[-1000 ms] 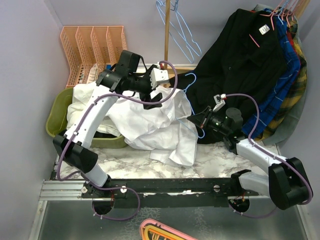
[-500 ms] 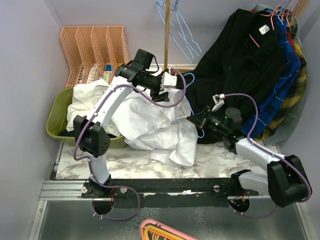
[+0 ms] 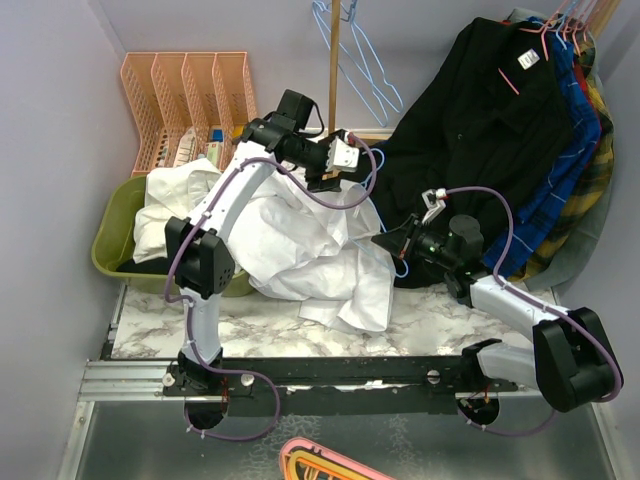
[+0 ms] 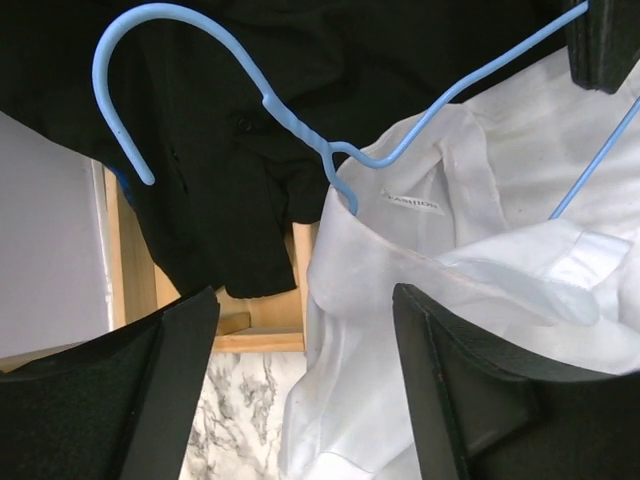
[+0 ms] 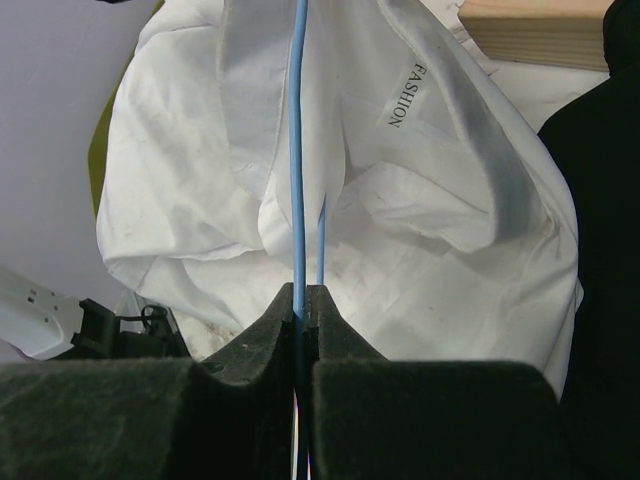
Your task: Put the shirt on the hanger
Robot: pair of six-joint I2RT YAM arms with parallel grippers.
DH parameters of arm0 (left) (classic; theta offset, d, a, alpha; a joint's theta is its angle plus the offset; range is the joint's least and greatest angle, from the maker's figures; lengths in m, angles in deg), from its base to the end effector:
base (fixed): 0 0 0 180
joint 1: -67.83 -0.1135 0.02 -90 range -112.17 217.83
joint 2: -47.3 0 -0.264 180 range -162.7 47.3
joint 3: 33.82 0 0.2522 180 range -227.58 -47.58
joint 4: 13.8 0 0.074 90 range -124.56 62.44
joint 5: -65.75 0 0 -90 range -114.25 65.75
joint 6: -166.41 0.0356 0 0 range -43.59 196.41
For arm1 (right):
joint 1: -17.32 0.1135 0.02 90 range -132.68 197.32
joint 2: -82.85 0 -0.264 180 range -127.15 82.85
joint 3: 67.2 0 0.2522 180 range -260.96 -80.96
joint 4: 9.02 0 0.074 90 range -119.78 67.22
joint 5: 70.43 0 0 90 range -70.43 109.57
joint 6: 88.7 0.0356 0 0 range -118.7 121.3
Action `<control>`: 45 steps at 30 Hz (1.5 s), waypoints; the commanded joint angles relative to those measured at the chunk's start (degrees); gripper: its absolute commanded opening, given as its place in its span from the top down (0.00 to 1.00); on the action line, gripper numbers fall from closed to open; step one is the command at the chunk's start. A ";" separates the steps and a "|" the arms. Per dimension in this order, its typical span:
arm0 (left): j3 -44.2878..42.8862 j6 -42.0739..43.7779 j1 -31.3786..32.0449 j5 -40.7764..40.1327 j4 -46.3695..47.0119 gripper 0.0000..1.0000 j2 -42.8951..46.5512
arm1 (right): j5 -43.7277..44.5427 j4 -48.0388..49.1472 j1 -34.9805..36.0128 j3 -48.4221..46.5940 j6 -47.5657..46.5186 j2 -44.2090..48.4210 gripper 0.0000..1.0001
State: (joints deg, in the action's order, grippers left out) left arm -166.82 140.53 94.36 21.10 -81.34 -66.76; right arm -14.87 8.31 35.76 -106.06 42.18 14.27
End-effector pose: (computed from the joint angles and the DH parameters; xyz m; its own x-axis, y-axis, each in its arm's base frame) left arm 0.3749 -0.2155 0.3621 0.3682 0.5229 -0.7688 0.9246 -0.1187 0.3621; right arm 0.2247 0.0961 0.2121 -0.6676 0.3464 -0.6591 -0.4602 0.5039 0.7310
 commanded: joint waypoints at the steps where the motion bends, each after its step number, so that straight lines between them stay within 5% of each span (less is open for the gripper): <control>1: -4.83 5.30 -0.16 -1.11 -6.99 0.32 -3.47 | -1.94 2.12 0.36 -1.23 -1.55 0.45 0.99; 8: -8.66 9.78 -0.16 -1.51 -14.88 0.43 -6.72 | -2.59 2.11 0.33 -1.87 -1.68 -0.05 0.99; 20: -7.87 7.96 0.27 2.23 -11.83 0.46 -7.88 | -4.51 3.01 0.38 -2.15 -1.48 0.02 0.99; 28: -6.12 4.18 1.38 1.63 -8.54 0.32 -7.73 | -5.08 2.90 0.76 -3.01 -1.81 -0.04 0.99; 33: -6.09 4.00 1.85 2.13 -8.80 0.53 -7.98 | -4.68 3.00 0.85 -2.92 -1.86 0.02 0.99; 41: -6.14 2.43 2.33 5.56 -8.94 0.51 -8.20 | -5.03 2.91 0.89 -3.26 -2.15 -0.22 0.99; 45: -6.09 0.92 3.12 5.80 -8.36 0.61 -8.48 | -5.00 2.40 0.91 -3.78 -2.55 -0.32 0.99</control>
State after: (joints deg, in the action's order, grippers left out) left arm -173.01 143.04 96.17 22.85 -90.48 -73.91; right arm -18.32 8.53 36.13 -107.29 41.40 14.16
